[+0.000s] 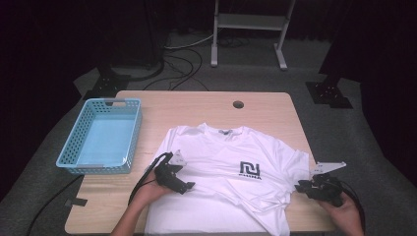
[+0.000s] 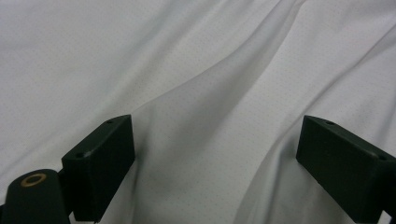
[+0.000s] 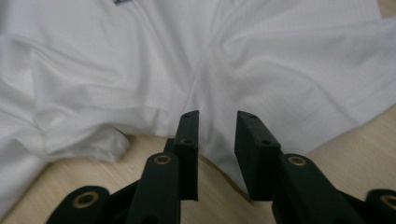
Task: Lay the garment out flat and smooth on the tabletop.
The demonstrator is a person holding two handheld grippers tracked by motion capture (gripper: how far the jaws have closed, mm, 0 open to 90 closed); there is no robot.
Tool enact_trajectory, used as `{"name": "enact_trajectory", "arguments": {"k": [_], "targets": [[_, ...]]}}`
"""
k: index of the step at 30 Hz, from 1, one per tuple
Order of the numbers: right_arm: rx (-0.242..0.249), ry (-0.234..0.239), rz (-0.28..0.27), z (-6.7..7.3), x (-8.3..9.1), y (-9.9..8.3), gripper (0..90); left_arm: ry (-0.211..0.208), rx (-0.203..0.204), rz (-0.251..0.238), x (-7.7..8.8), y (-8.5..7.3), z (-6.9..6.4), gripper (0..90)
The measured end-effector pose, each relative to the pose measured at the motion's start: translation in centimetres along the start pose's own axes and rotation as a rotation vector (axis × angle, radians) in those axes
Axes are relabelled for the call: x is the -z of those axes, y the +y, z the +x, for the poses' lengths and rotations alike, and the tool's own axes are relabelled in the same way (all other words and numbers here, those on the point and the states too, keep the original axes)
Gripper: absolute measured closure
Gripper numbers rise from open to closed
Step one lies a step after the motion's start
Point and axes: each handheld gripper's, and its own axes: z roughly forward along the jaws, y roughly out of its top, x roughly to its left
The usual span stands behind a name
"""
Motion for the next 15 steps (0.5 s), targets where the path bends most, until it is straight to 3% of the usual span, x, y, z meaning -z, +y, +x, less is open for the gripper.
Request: {"name": "enact_trajectory", "arguments": {"k": [4,6,9,15], "targets": [[0.022,-0.049,-0.005,0.1,-0.6,1.3,59.7,0.003,0.006,-0.003,-0.1,0.1,-0.2,10.3],[-0.007,-0.040,0.014,-0.4,-1.3,1.4,59.5,0.006,0.005,-0.002,-0.1,0.1,-0.3,10.3],[-0.023,-0.038,0.027,-0.9,-1.9,0.9,59.3,0.010,0.004,-0.005,-0.1,0.0,-0.5,10.0],[-0.058,-0.030,0.030,-1.7,-0.7,-0.6,60.5,0.008,0.008,-0.002,-0.3,0.2,-0.8,9.9]]}}
